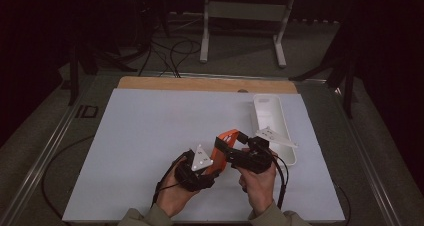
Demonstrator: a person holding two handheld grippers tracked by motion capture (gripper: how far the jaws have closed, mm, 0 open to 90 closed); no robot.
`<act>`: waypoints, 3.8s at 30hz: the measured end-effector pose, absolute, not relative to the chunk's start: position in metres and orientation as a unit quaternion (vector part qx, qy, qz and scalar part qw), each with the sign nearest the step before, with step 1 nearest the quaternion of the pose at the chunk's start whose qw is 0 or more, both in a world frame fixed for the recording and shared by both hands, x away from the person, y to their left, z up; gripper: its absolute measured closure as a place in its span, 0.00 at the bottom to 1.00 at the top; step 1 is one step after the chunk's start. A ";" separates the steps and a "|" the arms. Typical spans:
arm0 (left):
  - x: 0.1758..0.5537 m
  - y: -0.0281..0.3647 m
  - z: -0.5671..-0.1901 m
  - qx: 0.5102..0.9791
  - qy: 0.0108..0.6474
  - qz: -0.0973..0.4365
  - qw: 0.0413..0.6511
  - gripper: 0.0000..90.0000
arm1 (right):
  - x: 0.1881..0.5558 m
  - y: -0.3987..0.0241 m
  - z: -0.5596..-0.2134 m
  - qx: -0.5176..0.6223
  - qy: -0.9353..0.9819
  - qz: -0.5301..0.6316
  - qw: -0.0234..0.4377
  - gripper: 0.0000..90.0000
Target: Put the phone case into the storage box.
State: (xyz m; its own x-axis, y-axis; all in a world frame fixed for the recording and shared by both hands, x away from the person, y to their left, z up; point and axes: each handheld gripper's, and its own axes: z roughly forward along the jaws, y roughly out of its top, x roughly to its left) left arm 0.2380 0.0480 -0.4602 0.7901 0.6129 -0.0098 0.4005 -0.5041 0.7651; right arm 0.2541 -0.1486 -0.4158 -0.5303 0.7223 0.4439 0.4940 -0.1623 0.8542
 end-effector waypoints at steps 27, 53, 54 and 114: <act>0.244 0.084 -0.444 0.808 0.345 0.183 0.441 0.00 | 0.256 -0.151 -0.410 0.473 0.634 0.603 0.102 0.18; 0.244 0.116 -0.439 0.794 0.351 0.188 0.460 0.00 | 0.264 -0.153 -0.403 0.476 0.636 0.593 0.129 0.18; 0.244 0.118 -0.439 0.793 0.353 0.188 0.459 0.00 | 0.264 -0.153 -0.403 0.477 0.636 0.593 0.129 0.18; 0.243 0.204 -0.465 0.753 0.398 0.218 0.477 0.00 | 0.286 -0.171 -0.392 0.490 0.624 0.587 0.163 0.18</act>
State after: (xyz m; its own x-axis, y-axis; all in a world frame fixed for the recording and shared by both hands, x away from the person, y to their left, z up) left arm 0.2435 0.2045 -0.4652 0.5873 0.8078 -0.0512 0.3912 -0.2279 0.8916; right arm 0.2857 -0.1709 -0.3917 -0.4667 0.8028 0.3712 0.4201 -0.1681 0.8918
